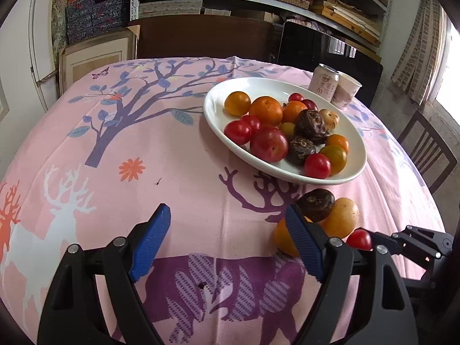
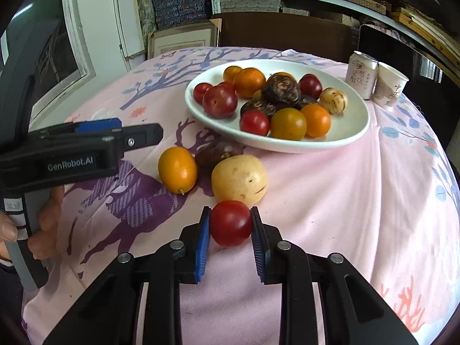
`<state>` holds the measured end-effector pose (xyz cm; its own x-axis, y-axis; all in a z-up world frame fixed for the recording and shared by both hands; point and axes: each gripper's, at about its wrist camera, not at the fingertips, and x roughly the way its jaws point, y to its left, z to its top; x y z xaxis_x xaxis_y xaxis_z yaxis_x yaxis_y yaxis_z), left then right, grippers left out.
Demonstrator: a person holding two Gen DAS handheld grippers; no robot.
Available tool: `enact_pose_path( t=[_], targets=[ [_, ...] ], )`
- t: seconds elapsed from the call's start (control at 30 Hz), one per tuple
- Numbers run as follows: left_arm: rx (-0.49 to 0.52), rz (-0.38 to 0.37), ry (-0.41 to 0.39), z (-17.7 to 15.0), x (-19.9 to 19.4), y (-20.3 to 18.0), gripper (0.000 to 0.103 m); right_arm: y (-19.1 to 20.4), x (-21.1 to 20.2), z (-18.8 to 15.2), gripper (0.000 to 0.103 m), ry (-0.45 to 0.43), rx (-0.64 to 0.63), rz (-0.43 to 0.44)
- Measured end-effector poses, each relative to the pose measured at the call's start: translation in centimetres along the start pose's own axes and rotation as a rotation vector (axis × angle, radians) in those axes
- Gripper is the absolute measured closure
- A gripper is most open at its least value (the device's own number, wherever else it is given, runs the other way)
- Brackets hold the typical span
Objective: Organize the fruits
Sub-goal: 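Grasp a red tomato with the right tool while the left grasps an orange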
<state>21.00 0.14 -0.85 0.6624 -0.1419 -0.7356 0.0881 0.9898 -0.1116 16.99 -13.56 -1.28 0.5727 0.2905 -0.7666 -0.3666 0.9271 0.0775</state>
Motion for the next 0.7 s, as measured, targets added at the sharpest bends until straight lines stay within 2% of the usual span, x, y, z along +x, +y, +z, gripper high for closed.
enact_pose_path(
  t=[0.13, 0.3, 0.47, 0.57, 0.6, 0.7],
  targets=[
    [0.042, -0.035, -0.012, -0.3, -0.5, -1.2, 0.023, -2.4, -1.5, 0.3, 0.076, -0.047, 0.066, -0.011],
    [0.137, -0.055, -0.019, -1.1, -0.6, -3.3, 0.023, -4.9, -1.7, 0.4, 0.076, -0.041, 0.152, -0.038],
    [0.216, -0.057, -0.006, -1.9, -0.1, -5.0, 0.023, -4.9, -1.9, 0.4, 0.076, -0.054, 0.155, -0.033],
    [0.226, -0.059, 0.007, -2.3, 0.3, -5.4, 0.023, -4.9, -2.2, 0.4, 0.076, -0.064, 0.156, -0.031],
    [0.227, -0.059, 0.014, -2.3, 0.6, -5.5, 0.024, -4.9, -2.3, 0.4, 0.076, -0.065, 0.157, -0.03],
    [0.229, -0.058, 0.049, -2.5, 1.6, -5.4, 0.038, -4.9, -2.3, 0.4, 0.076, -0.066, 0.155, -0.026]
  ],
)
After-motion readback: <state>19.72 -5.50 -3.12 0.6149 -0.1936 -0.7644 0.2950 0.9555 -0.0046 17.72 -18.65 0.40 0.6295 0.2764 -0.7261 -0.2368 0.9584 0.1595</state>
